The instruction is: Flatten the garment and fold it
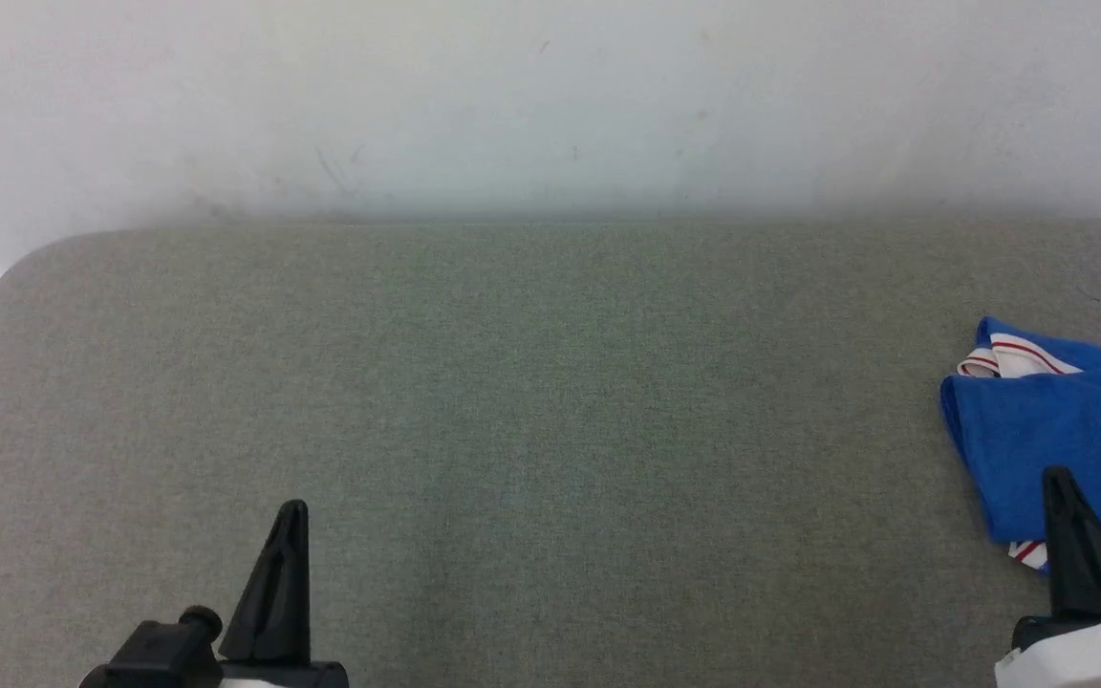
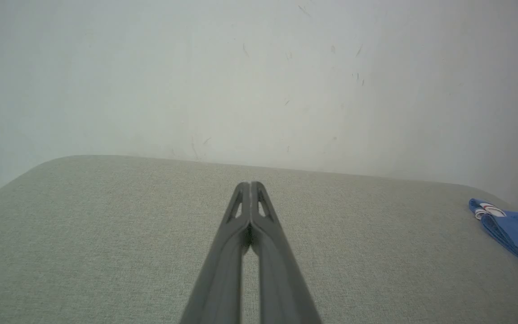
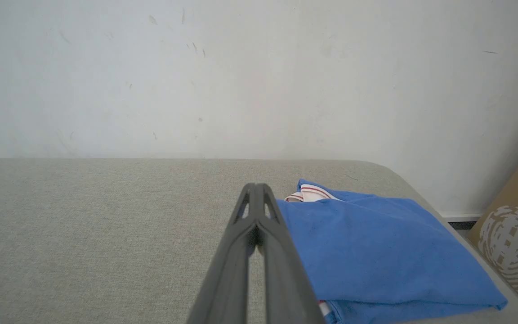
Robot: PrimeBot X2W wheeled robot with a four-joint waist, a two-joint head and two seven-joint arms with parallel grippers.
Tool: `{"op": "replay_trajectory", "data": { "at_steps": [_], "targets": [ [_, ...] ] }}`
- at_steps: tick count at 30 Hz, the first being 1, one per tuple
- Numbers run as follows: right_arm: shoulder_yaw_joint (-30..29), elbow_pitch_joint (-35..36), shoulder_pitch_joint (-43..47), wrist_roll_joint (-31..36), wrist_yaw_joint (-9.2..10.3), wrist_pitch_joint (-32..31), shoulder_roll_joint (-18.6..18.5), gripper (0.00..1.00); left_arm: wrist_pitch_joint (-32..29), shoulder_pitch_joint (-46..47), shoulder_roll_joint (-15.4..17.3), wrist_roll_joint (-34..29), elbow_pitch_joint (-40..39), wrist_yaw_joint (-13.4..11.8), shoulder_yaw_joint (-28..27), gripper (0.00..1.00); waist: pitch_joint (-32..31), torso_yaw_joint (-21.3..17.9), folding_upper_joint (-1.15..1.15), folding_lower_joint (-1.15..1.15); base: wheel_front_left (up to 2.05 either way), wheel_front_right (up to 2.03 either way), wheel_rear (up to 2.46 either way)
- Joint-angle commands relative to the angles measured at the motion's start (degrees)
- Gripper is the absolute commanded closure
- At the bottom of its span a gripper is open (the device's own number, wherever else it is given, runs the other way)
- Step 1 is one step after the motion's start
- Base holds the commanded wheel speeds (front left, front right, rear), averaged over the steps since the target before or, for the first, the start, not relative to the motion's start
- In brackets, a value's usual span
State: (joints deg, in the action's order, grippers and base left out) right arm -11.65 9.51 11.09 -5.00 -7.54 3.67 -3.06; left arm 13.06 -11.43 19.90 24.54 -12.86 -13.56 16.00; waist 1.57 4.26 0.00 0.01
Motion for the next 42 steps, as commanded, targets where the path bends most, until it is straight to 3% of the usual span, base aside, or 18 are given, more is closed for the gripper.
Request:
{"op": "replay_trajectory", "data": {
  "at_steps": [1,42],
  "targets": [
    [0.38,-0.29,-0.75,0.46,0.01,-0.01,0.02,1.0,-0.28,0.95,-0.62,-0.92,0.45,0.77,-0.66,1.0,-0.02,-0.06,0.0,0.0,0.0,0.0,0.0],
    [4.46,-3.63,-4.5,2.11,0.02,-1.34,0.08,1.0,-4.91,4.75,-6.57,-9.48,4.95,5.41,-6.22,1.0,-0.59,-1.58,0.0,-0.01,0.0,0.0,0.0]
  ]
}}
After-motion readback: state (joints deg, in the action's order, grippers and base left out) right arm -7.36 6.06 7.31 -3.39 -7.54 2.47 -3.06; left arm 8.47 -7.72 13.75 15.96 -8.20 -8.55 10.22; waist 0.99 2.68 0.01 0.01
